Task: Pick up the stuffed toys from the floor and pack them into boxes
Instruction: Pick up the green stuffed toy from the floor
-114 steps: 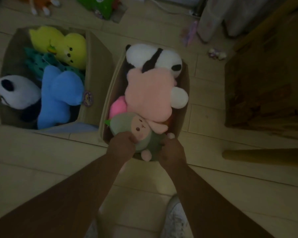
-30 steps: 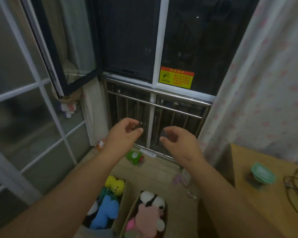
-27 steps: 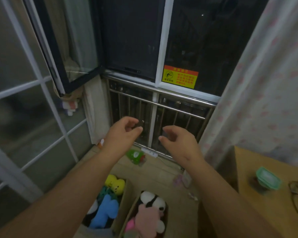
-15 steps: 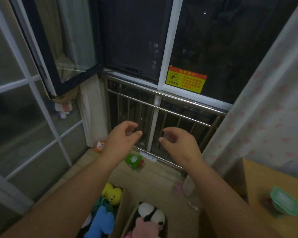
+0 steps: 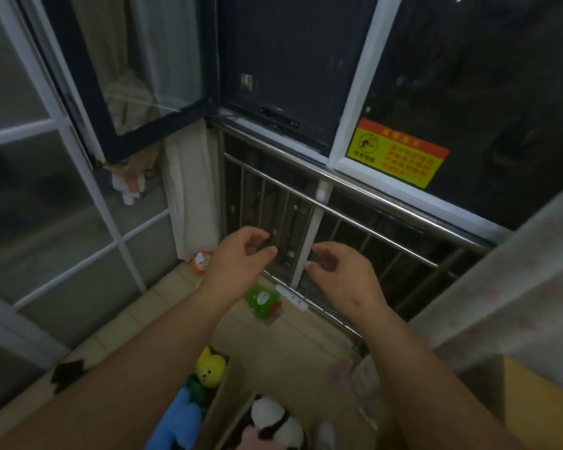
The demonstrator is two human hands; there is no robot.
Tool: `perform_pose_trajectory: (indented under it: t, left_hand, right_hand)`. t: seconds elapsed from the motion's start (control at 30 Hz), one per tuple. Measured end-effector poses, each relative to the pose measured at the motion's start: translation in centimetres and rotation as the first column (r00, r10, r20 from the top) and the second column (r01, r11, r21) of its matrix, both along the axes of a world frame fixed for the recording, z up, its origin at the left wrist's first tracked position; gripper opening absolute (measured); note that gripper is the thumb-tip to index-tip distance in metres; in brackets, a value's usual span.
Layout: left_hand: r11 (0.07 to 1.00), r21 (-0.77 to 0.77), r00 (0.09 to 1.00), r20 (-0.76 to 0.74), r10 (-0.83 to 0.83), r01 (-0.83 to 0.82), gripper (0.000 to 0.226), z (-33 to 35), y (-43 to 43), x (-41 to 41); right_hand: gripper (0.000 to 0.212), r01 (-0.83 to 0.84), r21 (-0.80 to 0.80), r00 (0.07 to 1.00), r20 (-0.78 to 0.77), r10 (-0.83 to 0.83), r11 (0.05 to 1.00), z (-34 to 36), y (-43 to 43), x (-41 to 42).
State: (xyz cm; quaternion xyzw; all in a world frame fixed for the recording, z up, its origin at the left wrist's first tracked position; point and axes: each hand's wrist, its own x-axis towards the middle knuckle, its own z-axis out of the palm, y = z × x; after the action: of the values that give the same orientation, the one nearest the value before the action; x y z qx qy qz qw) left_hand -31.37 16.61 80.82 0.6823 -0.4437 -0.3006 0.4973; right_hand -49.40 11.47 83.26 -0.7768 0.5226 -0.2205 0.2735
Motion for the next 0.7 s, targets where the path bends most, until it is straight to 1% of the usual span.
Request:
perform_pose_trajectory:
  t: [0.07, 0.17, 0.3, 0.37, 0.5, 0.6, 0.7]
  left_hand:
    - [0.998, 0.019, 0.998, -0.017, 0.061, -0.06, 0.018, -1.0, -2.7, -0.5]
    - [0.982, 0.056, 0.984, 0.02, 0.179, -0.18, 0.013, -2.8, -6.9, -1.7]
    - [0.937, 0.124, 0.945, 0.039, 0.324, -0.326, 0.012, -4.8, -11.9, -3.9]
    - [0.921, 0.16, 0.935, 0.046, 0.352, -0.355, 0.014, -5.3, -13.8, -5.1]
    - [0.901, 0.181, 0.919, 0.068, 0.389, -0.394, 0.014, -6.3, -16.0, -6.6]
    - [0.885, 0.218, 0.911, 0.066, 0.408, -0.412, 0.019, -7.3, -16.7, -6.8]
    - [0.87, 0.216, 0.894, 0.044, 0.445, -0.444, 0.021, -7.7, -17.1, -7.2]
  right_hand:
    - [0.039, -0.06, 0.013, 0.998, 0.006, 0.06, 0.998, -0.7, -3.6, 0.0]
    - [0.038, -0.145, 0.041, 0.989, -0.007, 0.145, 0.989, -2.2, -9.5, -0.6]
    - [0.036, -0.288, 0.095, 0.95, -0.096, 0.297, 0.953, -4.8, -17.0, -1.4]
    - [0.034, -0.335, 0.125, 0.93, -0.116, 0.349, 0.934, -5.6, -20.0, -1.9]
    - [0.035, -0.389, 0.167, 0.907, -0.103, 0.408, 0.906, -6.5, -23.9, -2.0]
    - [0.037, -0.397, 0.205, 0.906, -0.069, 0.418, 0.895, -7.6, -24.8, -2.2]
    - [0.039, -0.408, 0.23, 0.899, -0.067, 0.433, 0.883, -8.3, -24.9, -2.7]
